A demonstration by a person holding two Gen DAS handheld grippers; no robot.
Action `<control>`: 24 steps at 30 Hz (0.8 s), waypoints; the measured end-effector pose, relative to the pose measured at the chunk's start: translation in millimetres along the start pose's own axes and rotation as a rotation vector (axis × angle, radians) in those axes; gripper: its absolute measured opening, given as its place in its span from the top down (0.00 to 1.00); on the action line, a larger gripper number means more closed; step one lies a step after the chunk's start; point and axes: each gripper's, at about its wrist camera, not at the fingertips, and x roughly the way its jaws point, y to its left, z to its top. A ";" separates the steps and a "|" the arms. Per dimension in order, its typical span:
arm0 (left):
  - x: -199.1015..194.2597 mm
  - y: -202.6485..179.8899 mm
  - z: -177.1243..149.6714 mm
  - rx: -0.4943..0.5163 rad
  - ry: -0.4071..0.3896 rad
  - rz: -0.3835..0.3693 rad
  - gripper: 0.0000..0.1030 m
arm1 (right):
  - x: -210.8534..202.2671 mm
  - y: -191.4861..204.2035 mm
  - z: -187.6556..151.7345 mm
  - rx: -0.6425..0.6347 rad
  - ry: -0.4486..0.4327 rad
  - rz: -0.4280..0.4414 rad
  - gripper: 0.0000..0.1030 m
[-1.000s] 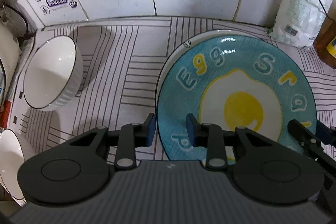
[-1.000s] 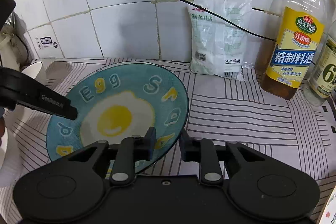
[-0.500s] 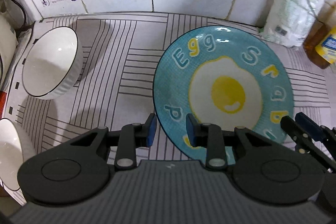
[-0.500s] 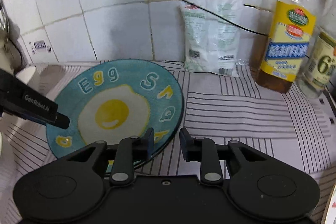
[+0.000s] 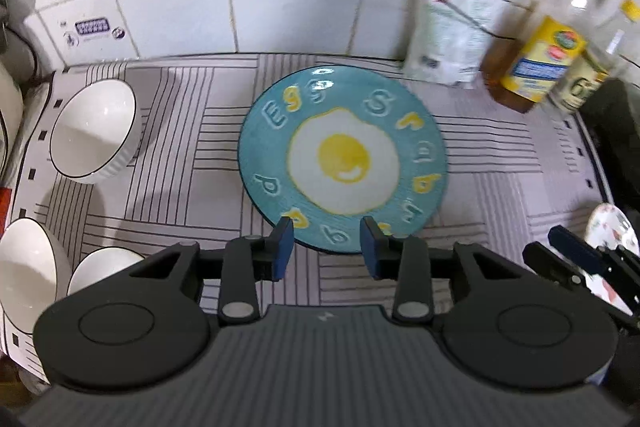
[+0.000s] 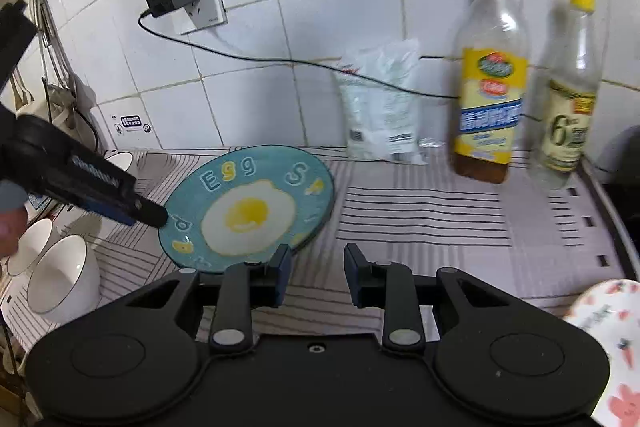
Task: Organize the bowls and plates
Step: 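Move both grippers to the pink bunny plate rim and close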
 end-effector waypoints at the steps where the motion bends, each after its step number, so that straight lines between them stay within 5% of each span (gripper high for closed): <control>1: -5.5 -1.8 -2.2 0.012 -0.001 -0.002 0.60 | -6.3 -2.2 -1.3 0.003 -0.007 -0.006 0.64; 11: -44.4 -40.4 -39.7 0.139 -0.019 -0.031 0.46 | -82.8 -32.1 -32.7 0.041 -0.084 -0.007 0.60; 24: -56.8 -115.6 -73.4 0.291 -0.003 -0.103 0.38 | -142.6 -68.9 -82.2 0.080 -0.068 -0.185 0.35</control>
